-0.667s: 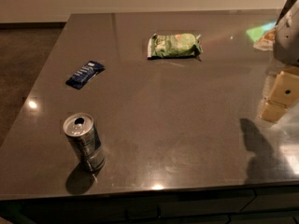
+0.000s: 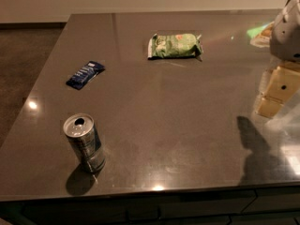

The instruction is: Move rxbar blueberry near redbull can

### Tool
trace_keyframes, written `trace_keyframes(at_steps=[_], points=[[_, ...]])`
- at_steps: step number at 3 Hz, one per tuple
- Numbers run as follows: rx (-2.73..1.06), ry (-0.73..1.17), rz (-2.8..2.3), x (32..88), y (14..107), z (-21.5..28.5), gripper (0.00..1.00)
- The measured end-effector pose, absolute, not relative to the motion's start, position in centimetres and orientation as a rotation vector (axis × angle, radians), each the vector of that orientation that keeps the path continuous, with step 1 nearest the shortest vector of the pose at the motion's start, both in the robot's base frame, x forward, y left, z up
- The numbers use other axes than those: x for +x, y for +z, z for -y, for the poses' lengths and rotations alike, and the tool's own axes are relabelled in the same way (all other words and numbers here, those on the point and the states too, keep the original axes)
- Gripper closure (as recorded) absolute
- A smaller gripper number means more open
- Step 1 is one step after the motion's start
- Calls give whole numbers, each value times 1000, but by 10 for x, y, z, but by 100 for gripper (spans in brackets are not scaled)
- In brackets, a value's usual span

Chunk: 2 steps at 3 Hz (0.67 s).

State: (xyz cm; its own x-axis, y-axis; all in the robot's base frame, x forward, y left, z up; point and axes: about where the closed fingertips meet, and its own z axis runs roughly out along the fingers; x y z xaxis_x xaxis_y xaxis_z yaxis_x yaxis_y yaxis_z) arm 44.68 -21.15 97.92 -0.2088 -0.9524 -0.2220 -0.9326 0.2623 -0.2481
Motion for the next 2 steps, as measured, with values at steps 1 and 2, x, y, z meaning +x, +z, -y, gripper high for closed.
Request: trace_keyframes(at_steps=[1,2], points=[[-1786,-18,-2097,493,976,177,0],[-1834,65,-1979,540,971,138,0]])
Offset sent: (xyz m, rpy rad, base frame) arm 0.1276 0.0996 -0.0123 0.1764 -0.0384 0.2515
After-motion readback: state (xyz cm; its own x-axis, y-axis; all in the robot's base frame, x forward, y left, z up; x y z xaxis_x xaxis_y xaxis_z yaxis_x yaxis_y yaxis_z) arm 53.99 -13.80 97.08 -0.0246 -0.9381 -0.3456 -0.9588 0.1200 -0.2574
